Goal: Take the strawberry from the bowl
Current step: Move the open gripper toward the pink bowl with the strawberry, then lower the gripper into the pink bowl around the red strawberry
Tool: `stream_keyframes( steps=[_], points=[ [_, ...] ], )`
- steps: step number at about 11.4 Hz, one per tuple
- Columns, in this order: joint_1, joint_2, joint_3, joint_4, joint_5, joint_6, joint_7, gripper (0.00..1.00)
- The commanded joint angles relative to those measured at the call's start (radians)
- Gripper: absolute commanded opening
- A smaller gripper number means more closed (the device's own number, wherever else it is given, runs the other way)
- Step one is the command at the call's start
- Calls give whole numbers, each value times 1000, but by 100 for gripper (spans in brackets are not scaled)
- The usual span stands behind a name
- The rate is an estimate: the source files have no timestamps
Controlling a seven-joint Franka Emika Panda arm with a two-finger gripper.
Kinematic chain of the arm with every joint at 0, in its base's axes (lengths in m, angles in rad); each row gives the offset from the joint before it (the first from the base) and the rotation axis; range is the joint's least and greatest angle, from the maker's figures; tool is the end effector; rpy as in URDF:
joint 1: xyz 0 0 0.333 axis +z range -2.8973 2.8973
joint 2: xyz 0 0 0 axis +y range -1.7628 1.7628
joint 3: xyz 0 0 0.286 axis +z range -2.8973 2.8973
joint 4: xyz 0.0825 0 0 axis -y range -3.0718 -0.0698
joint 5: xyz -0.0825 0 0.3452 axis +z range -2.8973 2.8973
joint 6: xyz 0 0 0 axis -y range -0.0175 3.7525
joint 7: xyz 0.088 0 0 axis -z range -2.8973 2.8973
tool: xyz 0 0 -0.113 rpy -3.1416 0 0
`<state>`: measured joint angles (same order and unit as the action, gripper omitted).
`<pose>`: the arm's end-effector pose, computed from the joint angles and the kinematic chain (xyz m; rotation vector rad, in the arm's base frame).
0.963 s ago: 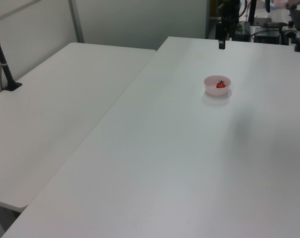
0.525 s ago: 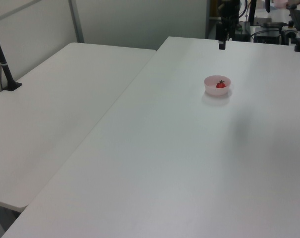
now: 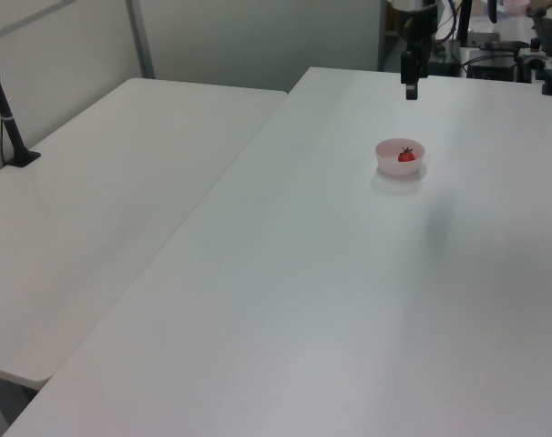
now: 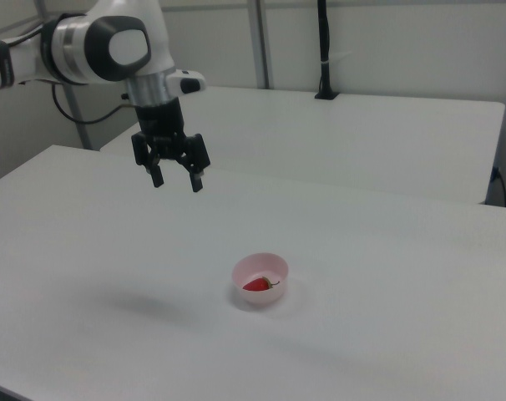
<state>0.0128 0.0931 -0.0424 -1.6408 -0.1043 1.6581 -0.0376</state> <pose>0.5415 -0.0261 0.5168 3.0342 0.0320 -0.1204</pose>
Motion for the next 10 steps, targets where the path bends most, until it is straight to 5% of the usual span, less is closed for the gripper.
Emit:
stream_keyframes(
  steps=[1,5,10],
  points=[
    [-75,31,-5,-7,-6,47,-100,100],
    [-161,115,-4,-11,-8,142,-200,97],
    [-183,201,-4,-20,-8,209,-64,78]
  ],
)
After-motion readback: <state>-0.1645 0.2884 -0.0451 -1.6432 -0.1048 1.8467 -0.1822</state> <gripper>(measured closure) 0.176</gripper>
